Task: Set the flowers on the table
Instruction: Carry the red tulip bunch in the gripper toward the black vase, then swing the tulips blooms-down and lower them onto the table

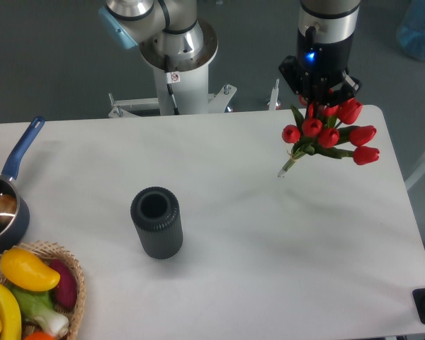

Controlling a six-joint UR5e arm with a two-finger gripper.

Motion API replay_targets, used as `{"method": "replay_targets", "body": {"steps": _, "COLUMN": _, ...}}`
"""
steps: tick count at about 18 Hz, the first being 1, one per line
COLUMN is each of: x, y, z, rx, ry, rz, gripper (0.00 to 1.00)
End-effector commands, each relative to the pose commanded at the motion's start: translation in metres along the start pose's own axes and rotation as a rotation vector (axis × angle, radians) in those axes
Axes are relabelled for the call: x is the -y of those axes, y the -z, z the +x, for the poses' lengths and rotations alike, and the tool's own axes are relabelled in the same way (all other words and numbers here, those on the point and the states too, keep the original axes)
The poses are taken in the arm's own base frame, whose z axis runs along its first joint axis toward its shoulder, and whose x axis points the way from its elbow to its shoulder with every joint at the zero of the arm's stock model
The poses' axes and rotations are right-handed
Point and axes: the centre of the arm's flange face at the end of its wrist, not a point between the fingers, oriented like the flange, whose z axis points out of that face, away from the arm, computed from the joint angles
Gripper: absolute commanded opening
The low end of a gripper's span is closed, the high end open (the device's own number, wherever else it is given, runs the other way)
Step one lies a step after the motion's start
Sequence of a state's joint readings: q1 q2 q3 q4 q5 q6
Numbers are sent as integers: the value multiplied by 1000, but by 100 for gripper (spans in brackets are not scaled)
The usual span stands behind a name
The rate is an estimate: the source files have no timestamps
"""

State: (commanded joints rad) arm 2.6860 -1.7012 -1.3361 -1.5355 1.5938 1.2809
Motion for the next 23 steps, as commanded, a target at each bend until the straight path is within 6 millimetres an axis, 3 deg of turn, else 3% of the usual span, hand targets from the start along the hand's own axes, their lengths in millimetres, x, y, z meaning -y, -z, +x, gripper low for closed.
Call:
{"method": "replay_targets", "body": {"steps": 6, "x": 4, "y": -1, "z": 2, "rx": -8, "ry": 52, "rz": 16, "gripper": 0}}
{"method": "replay_targets", "body": {"steps": 13, "x": 12, "y": -21, "z": 20, "rx": -113, "ry": 74, "rz": -12, "gripper": 0}}
{"method": "replay_targets", "body": {"steps": 16, "x": 14, "y": -42, "z": 32, "rx": -182, "ry": 70, "rz": -37, "gripper": 0}}
{"method": "replay_targets", "body": {"steps": 19, "x": 28, "y": -57, "z": 47, "rx": -231, "ry": 59, "rz": -58, "gripper": 0}}
{"method": "replay_targets", "body": {"steps": 23, "x": 68, "y": -107, "z": 55, "rx": -302, "ry": 75, "rz": -109, "gripper": 0}}
